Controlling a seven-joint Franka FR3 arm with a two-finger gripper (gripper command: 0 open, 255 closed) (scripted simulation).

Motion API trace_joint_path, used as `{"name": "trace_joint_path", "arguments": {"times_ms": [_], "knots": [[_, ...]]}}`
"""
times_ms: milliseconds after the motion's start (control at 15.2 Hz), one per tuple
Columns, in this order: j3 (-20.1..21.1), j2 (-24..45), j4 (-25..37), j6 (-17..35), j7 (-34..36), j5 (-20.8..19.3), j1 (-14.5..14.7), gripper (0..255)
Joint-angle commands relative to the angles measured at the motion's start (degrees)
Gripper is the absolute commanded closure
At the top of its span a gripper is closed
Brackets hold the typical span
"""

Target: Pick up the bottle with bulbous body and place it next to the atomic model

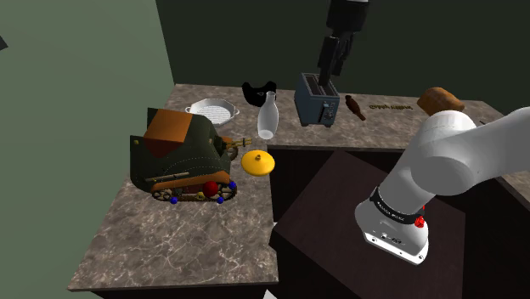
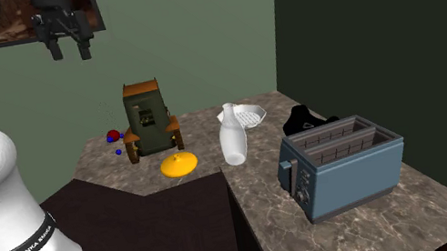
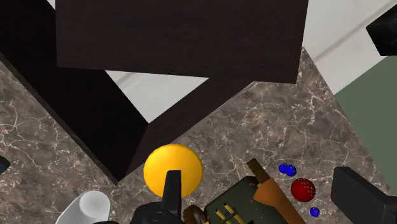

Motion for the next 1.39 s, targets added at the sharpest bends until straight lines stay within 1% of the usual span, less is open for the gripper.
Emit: {"name": "trace_joint_path", "arguments": {"times_ms": [0, 330, 660, 990, 1320], "knots": [[0.00, 0.00, 0.00, 0.00, 0.00, 0.00, 0.00, 0], [-3.20, 5.45, -2.84, 9.50, -4.48, -2.65, -1.55, 0], [-6.40, 12.90, -3.60, 19.03, -8.72, -4.61, -2.94, 0], [-9.56, 21.92, -2.21, 28.05, -12.96, -5.52, -3.91, 0], [-12.51, 31.99, 1.29, 35.94, -17.59, -4.86, -4.46, 0]]}}
